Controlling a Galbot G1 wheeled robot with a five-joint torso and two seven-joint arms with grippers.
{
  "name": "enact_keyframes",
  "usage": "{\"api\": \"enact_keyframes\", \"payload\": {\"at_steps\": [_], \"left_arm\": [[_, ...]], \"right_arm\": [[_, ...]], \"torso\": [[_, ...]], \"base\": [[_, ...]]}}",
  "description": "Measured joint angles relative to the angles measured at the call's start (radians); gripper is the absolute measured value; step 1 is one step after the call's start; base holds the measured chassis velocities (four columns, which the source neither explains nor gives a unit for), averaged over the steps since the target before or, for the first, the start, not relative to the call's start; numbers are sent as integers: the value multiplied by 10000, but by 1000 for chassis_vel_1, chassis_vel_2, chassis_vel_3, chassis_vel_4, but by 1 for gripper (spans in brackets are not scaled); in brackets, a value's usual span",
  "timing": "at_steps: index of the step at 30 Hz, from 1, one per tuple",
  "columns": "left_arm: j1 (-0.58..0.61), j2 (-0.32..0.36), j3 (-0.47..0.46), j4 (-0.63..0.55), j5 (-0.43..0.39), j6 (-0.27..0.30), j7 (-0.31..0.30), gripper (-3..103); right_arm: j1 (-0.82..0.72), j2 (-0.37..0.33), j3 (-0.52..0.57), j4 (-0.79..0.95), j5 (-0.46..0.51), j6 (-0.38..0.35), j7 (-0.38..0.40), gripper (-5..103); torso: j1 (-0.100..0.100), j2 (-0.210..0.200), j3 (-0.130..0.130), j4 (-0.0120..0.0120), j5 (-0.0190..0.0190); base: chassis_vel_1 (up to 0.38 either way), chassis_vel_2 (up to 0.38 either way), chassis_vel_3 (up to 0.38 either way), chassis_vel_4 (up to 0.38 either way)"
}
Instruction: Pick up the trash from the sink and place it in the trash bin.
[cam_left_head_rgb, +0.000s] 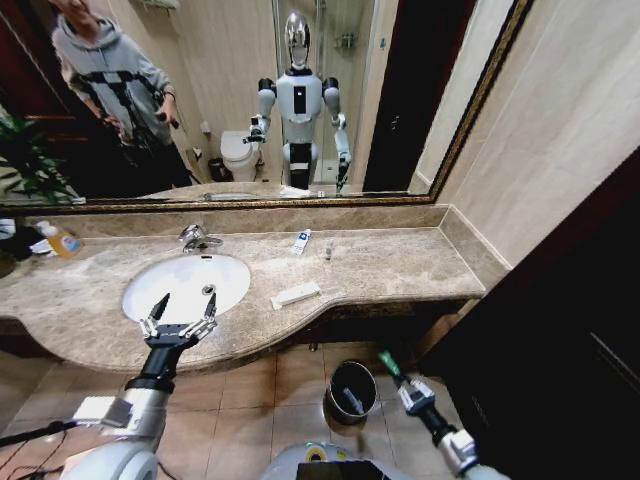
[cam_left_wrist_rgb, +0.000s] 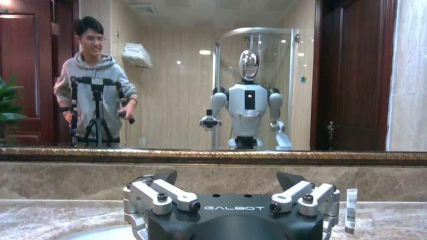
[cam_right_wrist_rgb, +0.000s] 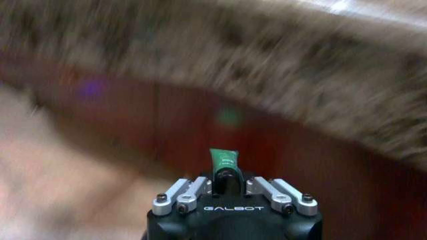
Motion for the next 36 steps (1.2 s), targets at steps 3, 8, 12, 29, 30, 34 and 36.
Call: {"api": "enact_keyframes", "payload": {"at_steps": [3,8,12,29,30,34,36], "left_arm": [[0,0,-1,-1,0,0,-1,100],[0,0,0,0,0,0,0,100],[0,1,-1,-1,0,0,-1,100],[0,0,0,0,0,0,0,100],[0,1,0,-1,0,0,0,100],[0,0,0,0,0,0,-1,100],[0,0,0,0,0,0,0,100]], "right_arm": [[764,48,-200,-880,-952,-347,-353,21],[2191,294,-624,-2551,-2357,-902,-666,21],[3179,527,-830,-4104,-3293,-921,-788,21],[5570,957,-1313,-7641,-5010,-732,-663,21],[5625,970,-1322,-7699,-5009,-740,-637,21],[5800,967,-1321,-7942,-5024,-604,-512,24],[5847,957,-1309,-8017,-5036,-472,-412,35]], "torso": [[1,0,1,1,2],[2,-1,1,2,1],[2,-1,1,2,2],[2,-1,1,1,0],[2,-1,1,2,1],[2,-1,1,1,1],[2,-1,1,1,0]], "base": [[0,0,0,0],[0,0,0,0],[0,0,0,0],[0,0,0,0],[0,0,0,0],[0,0,0,0],[0,0,0,0]]}}
